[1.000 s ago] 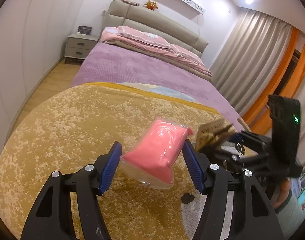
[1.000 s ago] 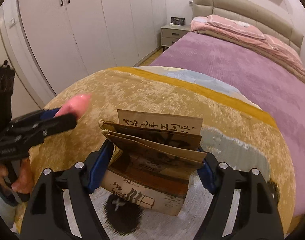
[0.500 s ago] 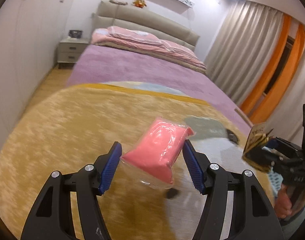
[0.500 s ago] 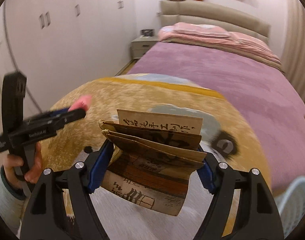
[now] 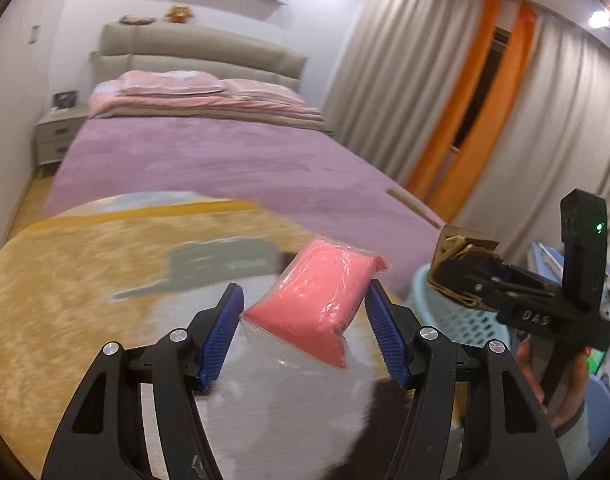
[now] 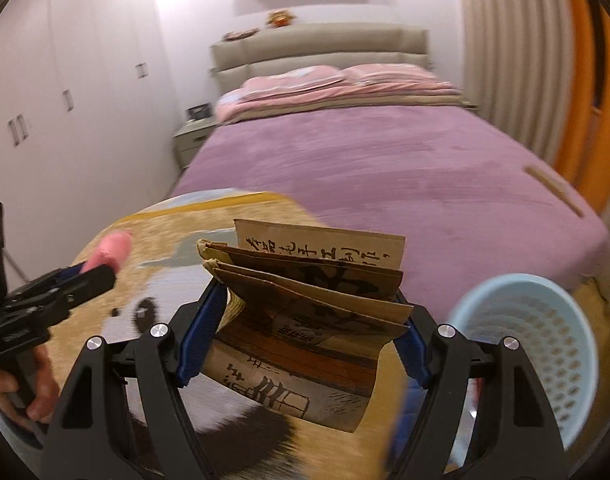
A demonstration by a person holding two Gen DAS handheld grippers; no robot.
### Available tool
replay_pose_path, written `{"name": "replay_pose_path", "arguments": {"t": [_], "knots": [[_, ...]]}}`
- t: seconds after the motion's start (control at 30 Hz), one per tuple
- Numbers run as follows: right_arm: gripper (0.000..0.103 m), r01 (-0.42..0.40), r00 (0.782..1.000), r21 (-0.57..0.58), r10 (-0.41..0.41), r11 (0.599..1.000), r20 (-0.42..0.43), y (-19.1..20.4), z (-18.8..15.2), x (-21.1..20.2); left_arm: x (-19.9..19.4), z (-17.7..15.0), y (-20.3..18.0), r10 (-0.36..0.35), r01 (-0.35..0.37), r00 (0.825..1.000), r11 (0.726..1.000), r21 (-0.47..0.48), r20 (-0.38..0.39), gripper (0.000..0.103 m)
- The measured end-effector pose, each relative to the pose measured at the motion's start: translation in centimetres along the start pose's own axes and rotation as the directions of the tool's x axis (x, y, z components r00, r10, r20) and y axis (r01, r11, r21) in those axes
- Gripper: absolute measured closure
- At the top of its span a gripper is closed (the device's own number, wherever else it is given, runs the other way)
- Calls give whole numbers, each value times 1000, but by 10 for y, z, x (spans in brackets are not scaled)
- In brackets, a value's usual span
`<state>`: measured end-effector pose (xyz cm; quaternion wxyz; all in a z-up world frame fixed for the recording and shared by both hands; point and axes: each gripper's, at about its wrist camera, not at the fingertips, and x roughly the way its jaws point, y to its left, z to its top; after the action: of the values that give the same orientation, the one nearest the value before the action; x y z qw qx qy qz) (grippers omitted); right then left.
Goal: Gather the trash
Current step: 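Carry the pink bag and cardboard box into the basket and release both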
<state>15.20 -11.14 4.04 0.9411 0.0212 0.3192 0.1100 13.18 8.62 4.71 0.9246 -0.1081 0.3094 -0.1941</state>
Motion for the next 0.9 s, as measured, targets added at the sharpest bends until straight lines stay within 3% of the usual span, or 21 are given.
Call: {"name": "replay_pose_path", "arguments": {"t": [0.27,0.5,0.6,0.83,0.9], "knots": [[30,125,992,138,-129,982,14,-88,-15,-33,55,11,-97,-91,97,994,991,96,-61,42],[30,200,980,263,-194,944,-51,-155,-33,-35,118,4,-157,-153,175,973,978,118,-170,42],[30,252,967,315,-229,915,-109,-182,-47,-28,143,-5,-174,-164,192,961,975,110,-221,42],[29,286,957,391,-239,875,-165,-214,-59,-18,177,-16,-197,-164,202,946,972,116,-279,41],[25,288,956,401,-236,870,-176,-221,-60,-15,182,-16,-203,-165,202,946,973,109,-280,35]]}}
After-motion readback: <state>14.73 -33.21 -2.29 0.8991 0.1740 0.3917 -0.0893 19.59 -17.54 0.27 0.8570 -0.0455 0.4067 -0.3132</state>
